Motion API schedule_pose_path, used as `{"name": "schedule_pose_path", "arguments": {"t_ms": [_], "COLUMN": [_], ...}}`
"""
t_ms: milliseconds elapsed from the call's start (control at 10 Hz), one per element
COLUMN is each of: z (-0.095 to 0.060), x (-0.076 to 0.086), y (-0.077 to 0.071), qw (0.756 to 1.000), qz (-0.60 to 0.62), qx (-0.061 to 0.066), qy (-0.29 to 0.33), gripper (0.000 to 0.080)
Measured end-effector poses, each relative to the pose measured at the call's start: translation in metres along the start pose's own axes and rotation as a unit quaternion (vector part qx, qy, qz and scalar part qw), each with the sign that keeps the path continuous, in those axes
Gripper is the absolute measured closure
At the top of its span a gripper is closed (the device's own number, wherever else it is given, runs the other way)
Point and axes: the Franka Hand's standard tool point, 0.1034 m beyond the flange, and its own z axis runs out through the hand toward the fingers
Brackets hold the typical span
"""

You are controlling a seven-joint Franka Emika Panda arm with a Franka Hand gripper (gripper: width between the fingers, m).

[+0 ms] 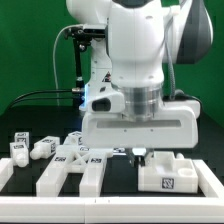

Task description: Assemble chair

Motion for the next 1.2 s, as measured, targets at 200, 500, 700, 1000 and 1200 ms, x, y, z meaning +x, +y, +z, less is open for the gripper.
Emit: {"name": "schedule_pose_path", "arguments": {"t_ms": [200,500,700,1000,1200], "z": [-0.008,-0.005,-0.003,-0.004,-0.004], "x": [0.034,0.031,0.035,0.039,0.039], "y": [-0.006,-0.005,-0.003,-0.007,-0.006], "qw": [1.000,1.000,1.000,0.999,0.999], "qz": [-0.001,-0.001,-0.023,-0.023,-0.022], "qx": [-0.002,-0.003,-0.004,-0.009,-0.011], "qy": [0.013,0.010,0.016,0.021,0.022], "gripper": [0.0771,0.0771,0.0771,0.0771,0.0771]}}
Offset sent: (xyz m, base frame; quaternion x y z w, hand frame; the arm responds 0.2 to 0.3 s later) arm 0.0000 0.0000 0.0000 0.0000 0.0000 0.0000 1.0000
